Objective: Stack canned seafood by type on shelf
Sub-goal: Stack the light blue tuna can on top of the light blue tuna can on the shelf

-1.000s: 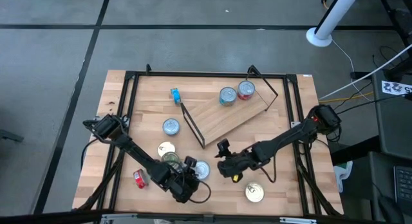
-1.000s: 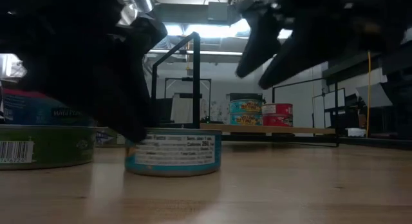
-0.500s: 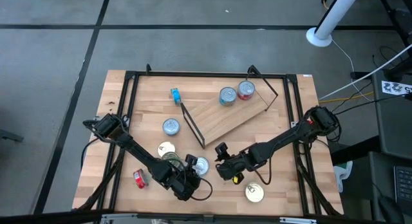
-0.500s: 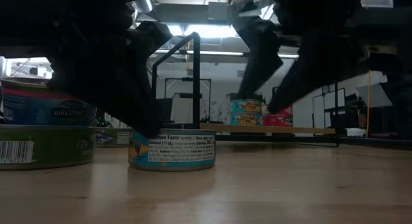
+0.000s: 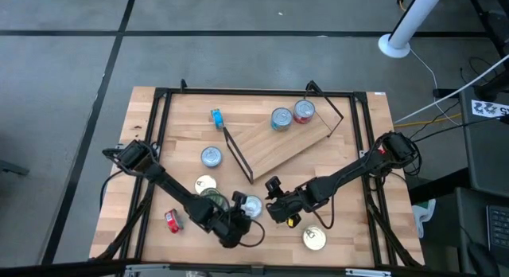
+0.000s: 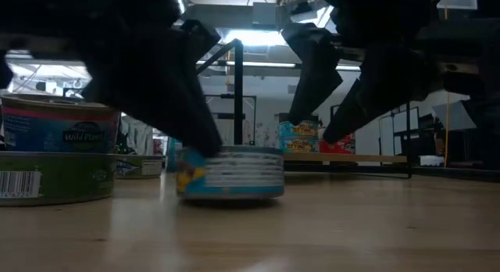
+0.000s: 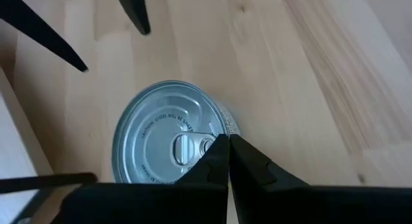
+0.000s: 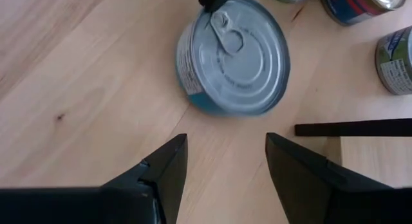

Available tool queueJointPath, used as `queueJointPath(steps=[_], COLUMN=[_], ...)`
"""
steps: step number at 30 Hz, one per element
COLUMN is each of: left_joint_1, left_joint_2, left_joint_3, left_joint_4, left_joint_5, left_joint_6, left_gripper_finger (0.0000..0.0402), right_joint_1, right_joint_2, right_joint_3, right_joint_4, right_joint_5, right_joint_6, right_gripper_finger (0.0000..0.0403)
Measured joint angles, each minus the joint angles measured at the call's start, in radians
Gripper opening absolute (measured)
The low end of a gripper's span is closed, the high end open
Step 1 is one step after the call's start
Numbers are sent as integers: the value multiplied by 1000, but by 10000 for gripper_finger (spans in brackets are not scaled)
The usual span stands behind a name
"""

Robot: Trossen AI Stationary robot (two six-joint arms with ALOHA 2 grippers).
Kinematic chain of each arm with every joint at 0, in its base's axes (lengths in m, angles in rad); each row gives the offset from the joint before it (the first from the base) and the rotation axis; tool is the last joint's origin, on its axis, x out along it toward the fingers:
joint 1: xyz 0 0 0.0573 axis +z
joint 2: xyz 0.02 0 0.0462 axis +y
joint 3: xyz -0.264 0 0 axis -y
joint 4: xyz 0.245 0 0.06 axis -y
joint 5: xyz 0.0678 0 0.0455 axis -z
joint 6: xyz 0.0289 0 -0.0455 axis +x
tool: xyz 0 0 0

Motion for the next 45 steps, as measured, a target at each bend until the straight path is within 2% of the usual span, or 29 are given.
queueJointPath(steps=[6, 24, 31, 34, 39, 45], left_joint_1=[27, 70, 70, 70, 70, 70], left_joint_2=[0, 0, 0, 0, 0, 0], left_joint_3=[0, 0, 0, 0, 0, 0], left_joint_4=[34, 58, 59, 59, 59, 65], left_joint_5=[-3, -6, -6, -6, -6, -6], left_joint_6=[2, -36, -50, -50, -51, -51], left_gripper_finger=[1, 1, 1, 1, 1, 1], right_joint_1=[0, 34, 32, 32, 32, 34], right_joint_2=[0, 0, 0, 0, 0, 26], right_joint_3=[0, 0, 0, 0, 0, 0], right_joint_4=[1, -3, -2, -2, -1, 5], right_joint_5=[-8, -17, -10, -10, 10, 59], right_joint_6=[-60, -59, 9, 38, 89, 27], right_gripper_finger=[209, 209, 211, 229, 284, 320])
